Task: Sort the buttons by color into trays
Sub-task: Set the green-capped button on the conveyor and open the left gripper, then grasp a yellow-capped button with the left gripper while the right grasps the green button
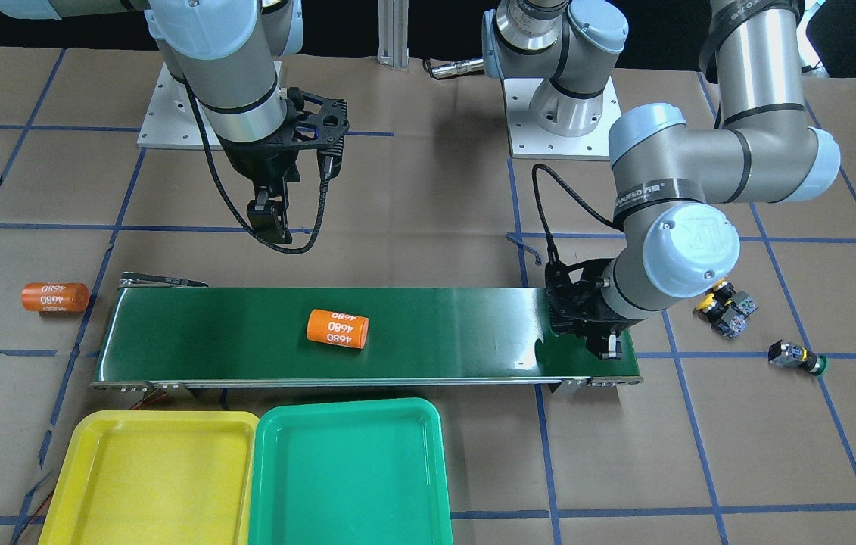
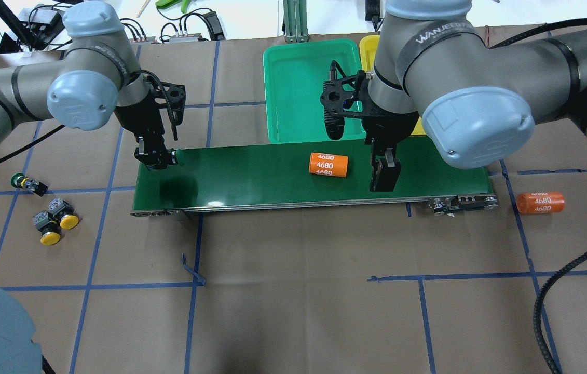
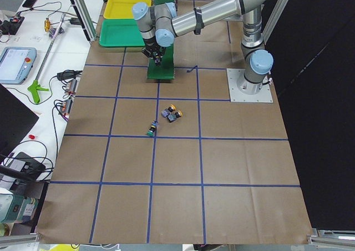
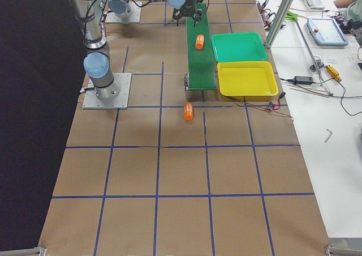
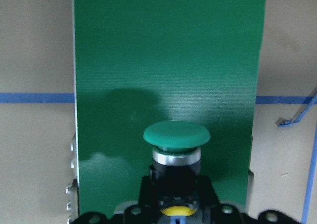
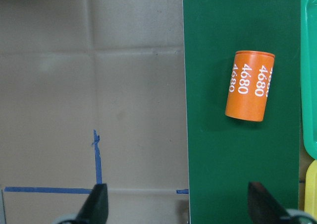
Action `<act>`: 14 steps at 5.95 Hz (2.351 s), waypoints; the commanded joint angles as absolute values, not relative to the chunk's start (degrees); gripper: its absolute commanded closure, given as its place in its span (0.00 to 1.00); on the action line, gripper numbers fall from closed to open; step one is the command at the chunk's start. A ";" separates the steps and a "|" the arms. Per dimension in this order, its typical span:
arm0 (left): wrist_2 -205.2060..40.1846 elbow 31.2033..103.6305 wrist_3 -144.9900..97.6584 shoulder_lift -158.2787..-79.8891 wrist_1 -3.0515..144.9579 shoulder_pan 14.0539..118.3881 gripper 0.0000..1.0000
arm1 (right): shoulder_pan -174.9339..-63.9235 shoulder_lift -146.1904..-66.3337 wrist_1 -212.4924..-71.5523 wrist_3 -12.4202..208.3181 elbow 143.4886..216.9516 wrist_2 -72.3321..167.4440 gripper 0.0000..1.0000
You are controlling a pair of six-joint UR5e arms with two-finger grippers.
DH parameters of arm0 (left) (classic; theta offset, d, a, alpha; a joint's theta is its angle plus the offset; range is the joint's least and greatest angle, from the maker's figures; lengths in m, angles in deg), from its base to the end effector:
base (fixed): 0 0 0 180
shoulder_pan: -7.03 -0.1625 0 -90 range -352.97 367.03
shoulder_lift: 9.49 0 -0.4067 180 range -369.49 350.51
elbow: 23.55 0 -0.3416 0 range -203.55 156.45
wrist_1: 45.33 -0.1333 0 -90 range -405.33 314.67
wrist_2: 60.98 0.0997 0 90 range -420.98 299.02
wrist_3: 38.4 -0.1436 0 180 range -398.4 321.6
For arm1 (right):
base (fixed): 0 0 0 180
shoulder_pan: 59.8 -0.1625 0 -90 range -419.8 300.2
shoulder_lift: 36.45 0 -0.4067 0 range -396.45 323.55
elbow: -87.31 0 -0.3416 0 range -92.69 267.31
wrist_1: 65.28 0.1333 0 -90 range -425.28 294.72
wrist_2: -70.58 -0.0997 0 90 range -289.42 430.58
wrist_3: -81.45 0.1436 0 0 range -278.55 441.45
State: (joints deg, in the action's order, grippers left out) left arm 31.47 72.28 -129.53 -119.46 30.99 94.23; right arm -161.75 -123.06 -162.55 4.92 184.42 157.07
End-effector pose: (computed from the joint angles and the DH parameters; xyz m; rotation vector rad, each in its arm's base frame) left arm -0.1019 -0.5194 0.2349 -2.0983 -2.1506 -0.2646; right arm 0.2325 -0.4122 0.3575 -2.1327 2.1938 0.0228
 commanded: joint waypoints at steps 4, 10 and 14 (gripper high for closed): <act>31.22 74.18 -128.93 -115.33 30.87 83.03 0.02 | -162.10 -124.69 -161.96 5.42 185.22 157.24 0.00; 28.14 85.22 -113.57 -115.22 17.15 64.95 0.02 | -166.21 -118.74 -179.94 9.18 188.74 156.97 0.00; 31.57 86.75 -117.64 -117.41 13.21 64.51 0.02 | -173.86 -106.00 -183.58 18.76 180.85 157.15 0.00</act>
